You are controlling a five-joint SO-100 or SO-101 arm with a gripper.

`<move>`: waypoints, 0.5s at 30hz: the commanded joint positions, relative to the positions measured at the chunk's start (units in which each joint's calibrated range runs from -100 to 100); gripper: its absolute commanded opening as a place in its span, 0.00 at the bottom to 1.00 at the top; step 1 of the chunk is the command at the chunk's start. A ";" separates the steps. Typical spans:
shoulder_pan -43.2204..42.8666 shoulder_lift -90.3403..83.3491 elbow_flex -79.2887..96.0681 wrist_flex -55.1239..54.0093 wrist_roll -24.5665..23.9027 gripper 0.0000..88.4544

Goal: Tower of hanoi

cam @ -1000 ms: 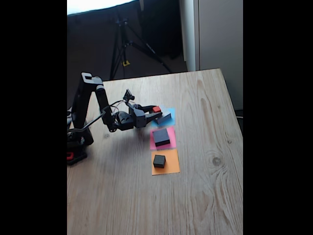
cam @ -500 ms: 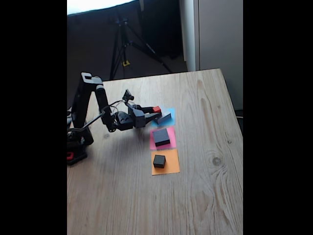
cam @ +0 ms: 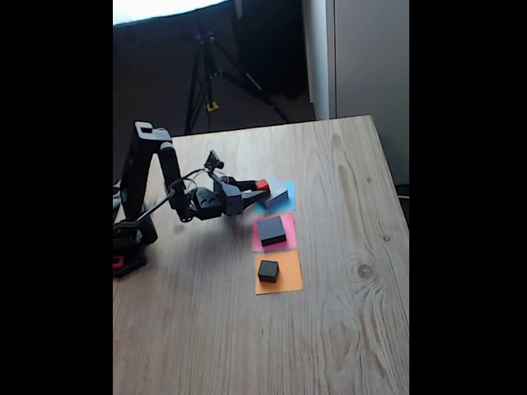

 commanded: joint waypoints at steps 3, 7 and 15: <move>0.07 -15.93 3.90 11.25 0.21 0.04; 0.99 -28.72 4.72 24.68 -3.14 0.05; 5.17 -58.09 -7.10 76.32 -14.34 0.03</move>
